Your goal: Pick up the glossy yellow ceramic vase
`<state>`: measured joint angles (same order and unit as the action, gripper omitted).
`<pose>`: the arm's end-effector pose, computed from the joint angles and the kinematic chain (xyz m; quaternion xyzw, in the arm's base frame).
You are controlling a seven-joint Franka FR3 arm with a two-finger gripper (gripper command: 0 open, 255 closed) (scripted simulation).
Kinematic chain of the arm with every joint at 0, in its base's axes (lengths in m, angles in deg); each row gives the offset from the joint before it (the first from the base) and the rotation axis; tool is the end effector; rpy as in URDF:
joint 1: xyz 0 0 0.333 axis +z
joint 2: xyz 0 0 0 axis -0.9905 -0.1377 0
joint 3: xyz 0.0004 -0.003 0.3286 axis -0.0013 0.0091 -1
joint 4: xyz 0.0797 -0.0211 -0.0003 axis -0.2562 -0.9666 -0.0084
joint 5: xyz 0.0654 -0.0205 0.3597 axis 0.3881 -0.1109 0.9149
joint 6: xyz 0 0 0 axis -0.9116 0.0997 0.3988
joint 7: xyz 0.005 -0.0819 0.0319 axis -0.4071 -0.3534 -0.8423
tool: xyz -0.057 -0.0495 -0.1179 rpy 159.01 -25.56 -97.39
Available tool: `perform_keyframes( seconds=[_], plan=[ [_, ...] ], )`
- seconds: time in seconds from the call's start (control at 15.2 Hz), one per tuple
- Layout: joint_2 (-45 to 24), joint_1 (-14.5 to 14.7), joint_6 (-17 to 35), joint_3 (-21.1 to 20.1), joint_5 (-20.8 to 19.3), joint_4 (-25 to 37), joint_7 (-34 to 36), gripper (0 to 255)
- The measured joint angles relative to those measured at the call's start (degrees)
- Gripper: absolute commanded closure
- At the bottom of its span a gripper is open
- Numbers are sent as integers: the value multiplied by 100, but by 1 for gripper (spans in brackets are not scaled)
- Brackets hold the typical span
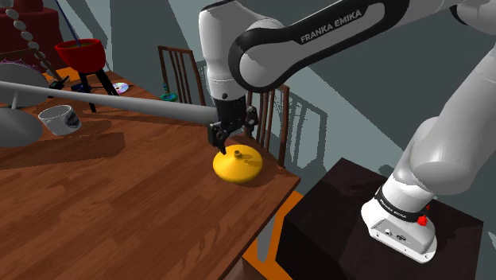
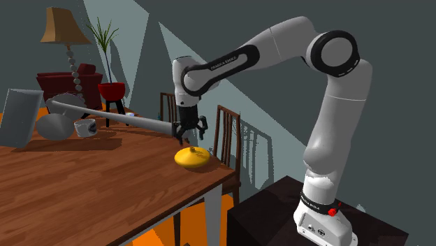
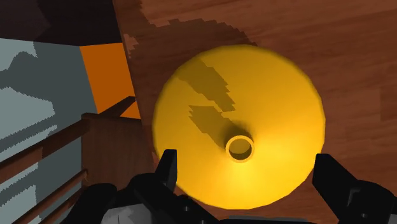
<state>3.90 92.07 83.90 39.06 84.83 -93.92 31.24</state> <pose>0.3916 0.3168 0.4472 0.9986 -0.0438 -0.0269 0.0144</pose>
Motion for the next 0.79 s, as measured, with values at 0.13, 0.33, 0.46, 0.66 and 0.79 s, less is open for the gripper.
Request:
perform_keyframes(
  seconds=[0.13,0.33,0.46,0.66,0.79],
  plan=[
    [-45,10,166,-14,-18,-127,26,0],
    [-70,11,244,-17,-29,-180,33,255],
    [-72,10,253,-17,-30,-183,33,255],
    [-72,10,255,-17,-31,-183,33,255],
    [-72,10,255,-17,-31,-183,33,255]
  ],
)
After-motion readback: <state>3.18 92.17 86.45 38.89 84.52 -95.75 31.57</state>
